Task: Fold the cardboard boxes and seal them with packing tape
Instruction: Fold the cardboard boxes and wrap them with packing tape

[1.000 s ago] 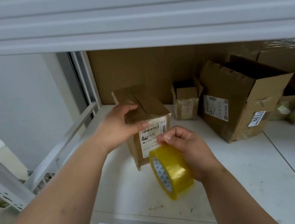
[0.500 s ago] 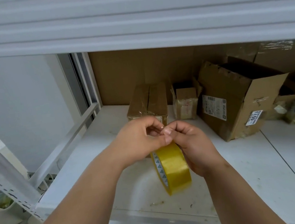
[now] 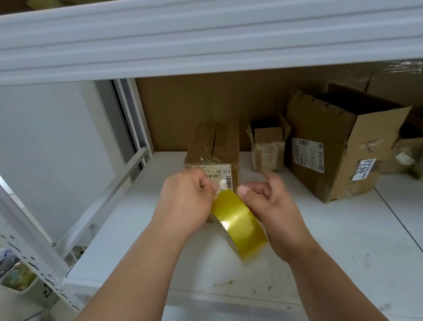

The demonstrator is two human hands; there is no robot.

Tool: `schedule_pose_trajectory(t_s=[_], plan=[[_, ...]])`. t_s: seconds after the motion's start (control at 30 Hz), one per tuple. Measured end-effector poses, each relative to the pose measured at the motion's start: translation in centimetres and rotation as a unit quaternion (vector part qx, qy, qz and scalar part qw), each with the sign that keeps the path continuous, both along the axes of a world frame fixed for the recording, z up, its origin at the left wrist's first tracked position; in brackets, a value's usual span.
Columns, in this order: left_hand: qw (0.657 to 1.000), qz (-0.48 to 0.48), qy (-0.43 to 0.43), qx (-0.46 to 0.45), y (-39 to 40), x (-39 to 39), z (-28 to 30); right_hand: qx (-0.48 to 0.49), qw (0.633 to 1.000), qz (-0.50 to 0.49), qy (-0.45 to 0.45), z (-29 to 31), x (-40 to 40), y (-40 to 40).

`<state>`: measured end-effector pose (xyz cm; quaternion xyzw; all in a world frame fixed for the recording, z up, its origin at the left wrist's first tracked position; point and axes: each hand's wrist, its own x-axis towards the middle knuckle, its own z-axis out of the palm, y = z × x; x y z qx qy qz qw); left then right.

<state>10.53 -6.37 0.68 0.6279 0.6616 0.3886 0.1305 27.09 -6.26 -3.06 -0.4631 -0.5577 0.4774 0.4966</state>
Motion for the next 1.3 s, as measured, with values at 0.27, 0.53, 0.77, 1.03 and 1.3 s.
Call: schedule_pose_trajectory(t_s=[0.27, 0.53, 0.77, 1.03, 1.3], plan=[[0.979, 0.094, -0.179, 0.025, 0.0, -2.2, 0.6, -0.007, 0.964, 0.265, 0.016, -0.6, 2.6, -0.6], [0.926, 0.076, -0.367, 0.04, -0.1, -2.4, 2.8, 0.042, 0.964, 0.263, 0.019, 2.3, 4.7, 1.0], [0.887, 0.091, -0.447, 0.07, 0.8, -4.2, 4.8, 0.039, 0.979, 0.198, 0.006, 3.8, 8.2, 3.1], [0.861, 0.132, -0.486, 0.072, 3.7, -4.5, 3.8, 0.049, 0.992, 0.111, 0.028, 6.3, 9.9, 6.2], [0.855, 0.198, -0.475, 0.062, 5.5, -4.0, 0.9, 0.011, 0.998, 0.058, -0.024, 5.4, 9.4, 8.8]])
